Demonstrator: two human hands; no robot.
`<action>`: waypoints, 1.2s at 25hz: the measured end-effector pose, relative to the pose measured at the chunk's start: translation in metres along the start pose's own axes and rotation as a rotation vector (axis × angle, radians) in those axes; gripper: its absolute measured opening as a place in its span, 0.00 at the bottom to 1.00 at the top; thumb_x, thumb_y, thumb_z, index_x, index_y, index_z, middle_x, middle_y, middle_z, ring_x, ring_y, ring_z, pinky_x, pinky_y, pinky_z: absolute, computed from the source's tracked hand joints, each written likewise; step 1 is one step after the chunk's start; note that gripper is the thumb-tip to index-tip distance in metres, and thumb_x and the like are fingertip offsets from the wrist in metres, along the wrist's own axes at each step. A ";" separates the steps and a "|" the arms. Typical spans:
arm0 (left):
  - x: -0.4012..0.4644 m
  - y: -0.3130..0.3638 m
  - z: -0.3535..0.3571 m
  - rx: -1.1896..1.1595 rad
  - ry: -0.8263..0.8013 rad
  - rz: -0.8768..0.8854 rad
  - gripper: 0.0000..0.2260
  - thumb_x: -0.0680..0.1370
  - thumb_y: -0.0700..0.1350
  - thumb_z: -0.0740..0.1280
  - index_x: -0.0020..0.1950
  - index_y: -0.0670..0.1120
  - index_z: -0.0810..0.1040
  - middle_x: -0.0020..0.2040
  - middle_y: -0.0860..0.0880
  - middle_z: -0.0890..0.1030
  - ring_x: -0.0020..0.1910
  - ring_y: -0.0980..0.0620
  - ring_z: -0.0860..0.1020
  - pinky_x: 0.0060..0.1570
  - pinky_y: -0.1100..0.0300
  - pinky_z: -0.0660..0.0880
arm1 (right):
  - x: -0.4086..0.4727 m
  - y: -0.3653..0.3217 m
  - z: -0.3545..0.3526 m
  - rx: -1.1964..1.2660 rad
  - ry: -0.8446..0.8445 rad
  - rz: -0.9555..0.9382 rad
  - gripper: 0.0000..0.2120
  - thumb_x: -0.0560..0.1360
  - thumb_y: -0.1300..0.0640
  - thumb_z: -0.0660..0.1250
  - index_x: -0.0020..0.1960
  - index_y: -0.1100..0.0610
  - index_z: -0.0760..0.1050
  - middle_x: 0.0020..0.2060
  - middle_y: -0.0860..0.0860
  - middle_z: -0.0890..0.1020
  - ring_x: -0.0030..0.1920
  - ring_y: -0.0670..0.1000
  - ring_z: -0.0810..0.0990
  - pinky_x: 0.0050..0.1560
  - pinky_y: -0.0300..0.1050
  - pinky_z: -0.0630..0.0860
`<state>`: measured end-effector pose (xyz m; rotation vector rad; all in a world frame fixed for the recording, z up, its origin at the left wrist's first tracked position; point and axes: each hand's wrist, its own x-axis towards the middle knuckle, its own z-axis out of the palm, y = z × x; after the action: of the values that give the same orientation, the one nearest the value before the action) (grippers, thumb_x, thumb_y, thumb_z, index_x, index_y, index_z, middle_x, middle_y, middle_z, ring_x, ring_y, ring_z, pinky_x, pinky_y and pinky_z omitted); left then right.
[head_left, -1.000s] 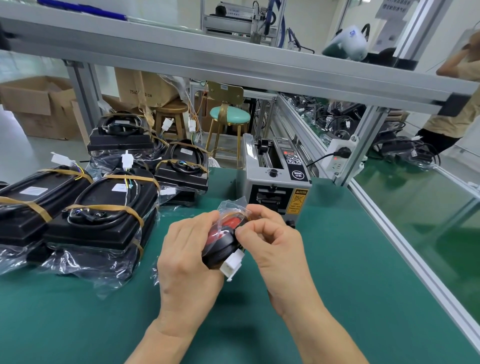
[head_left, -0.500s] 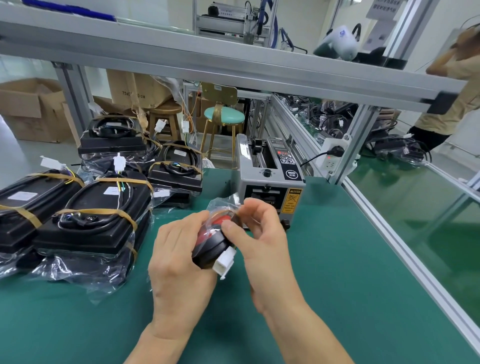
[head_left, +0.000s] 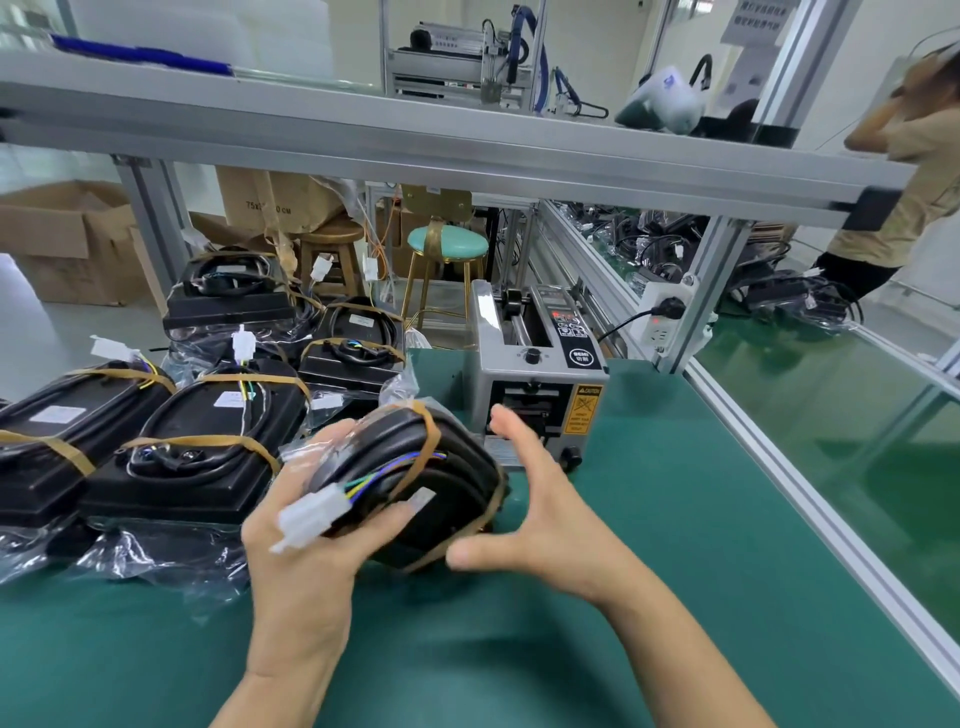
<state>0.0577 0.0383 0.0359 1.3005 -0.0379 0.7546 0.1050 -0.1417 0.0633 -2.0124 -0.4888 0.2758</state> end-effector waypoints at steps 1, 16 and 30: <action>0.000 -0.003 -0.002 -0.115 -0.015 -0.074 0.31 0.53 0.40 0.81 0.56 0.50 0.80 0.50 0.48 0.84 0.49 0.49 0.82 0.51 0.58 0.78 | 0.001 0.001 -0.001 -0.103 -0.018 -0.035 0.50 0.58 0.49 0.81 0.74 0.42 0.59 0.69 0.40 0.68 0.72 0.42 0.64 0.74 0.49 0.59; 0.005 0.029 -0.032 0.662 -0.343 0.005 0.21 0.72 0.39 0.74 0.60 0.57 0.76 0.62 0.59 0.76 0.64 0.62 0.70 0.69 0.62 0.62 | 0.007 0.007 0.004 -0.717 0.202 -0.257 0.30 0.60 0.49 0.77 0.60 0.45 0.72 0.54 0.40 0.74 0.55 0.47 0.70 0.54 0.43 0.61; 0.006 0.010 -0.034 0.183 -0.276 -0.393 0.11 0.63 0.43 0.73 0.44 0.48 0.83 0.43 0.48 0.83 0.41 0.53 0.79 0.44 0.63 0.76 | 0.033 -0.035 -0.008 -0.528 -0.105 -0.440 0.03 0.75 0.60 0.69 0.43 0.57 0.81 0.43 0.48 0.80 0.45 0.48 0.78 0.51 0.47 0.73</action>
<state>0.0443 0.0723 0.0369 1.5216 0.0650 0.2440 0.1296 -0.1191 0.0982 -2.3259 -1.1456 -0.0282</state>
